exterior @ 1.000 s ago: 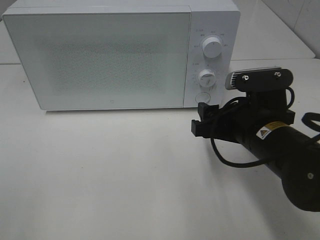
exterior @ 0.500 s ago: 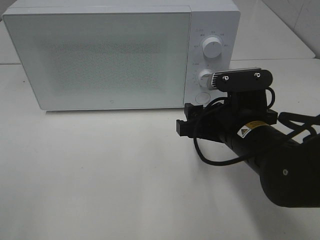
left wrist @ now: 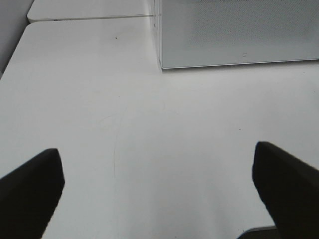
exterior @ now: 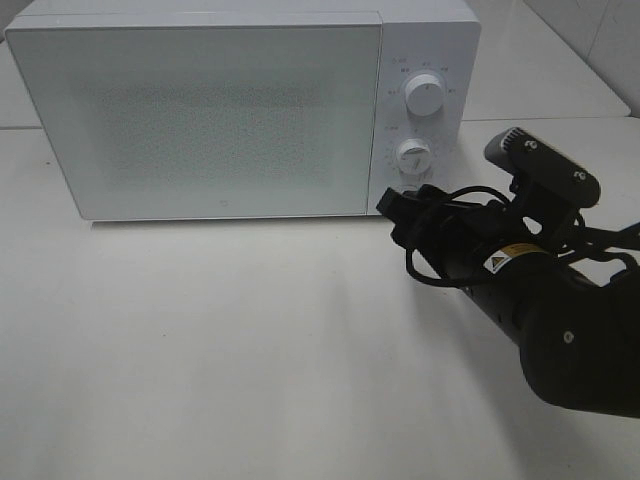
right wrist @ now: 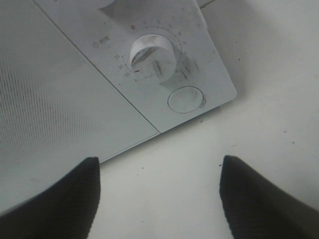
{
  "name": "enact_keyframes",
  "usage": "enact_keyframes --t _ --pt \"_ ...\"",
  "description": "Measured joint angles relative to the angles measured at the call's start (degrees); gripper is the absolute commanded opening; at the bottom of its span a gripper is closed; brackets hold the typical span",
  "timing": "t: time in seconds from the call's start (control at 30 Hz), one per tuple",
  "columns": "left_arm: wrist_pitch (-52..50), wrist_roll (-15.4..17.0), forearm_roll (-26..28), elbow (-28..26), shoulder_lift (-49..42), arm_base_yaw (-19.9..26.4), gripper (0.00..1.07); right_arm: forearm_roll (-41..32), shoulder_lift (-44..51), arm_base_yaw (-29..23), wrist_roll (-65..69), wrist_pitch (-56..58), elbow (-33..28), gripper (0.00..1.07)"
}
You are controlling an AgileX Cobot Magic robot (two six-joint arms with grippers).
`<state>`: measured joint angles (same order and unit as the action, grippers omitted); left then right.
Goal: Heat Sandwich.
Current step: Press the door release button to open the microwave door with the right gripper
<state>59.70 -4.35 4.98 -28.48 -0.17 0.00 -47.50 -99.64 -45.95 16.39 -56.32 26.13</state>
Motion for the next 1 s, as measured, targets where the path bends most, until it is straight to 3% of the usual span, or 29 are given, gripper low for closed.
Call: enact_keyframes --t 0.5,0.77,0.83,1.0 --pt "0.0 0.0 0.0 0.0 0.0 0.0 0.97 0.1 0.0 0.0 47.1 0.0 0.0 0.32" --pt "0.0 0.0 0.0 0.0 0.0 0.0 0.97 0.1 0.0 0.0 57.2 0.0 0.0 0.1" --pt "0.0 0.0 0.0 0.0 0.0 0.0 0.97 0.1 0.0 0.0 58.3 0.1 0.0 0.0" --pt "0.0 0.0 0.0 0.0 0.0 0.0 0.97 0.1 0.0 0.0 58.9 2.4 0.1 0.0"
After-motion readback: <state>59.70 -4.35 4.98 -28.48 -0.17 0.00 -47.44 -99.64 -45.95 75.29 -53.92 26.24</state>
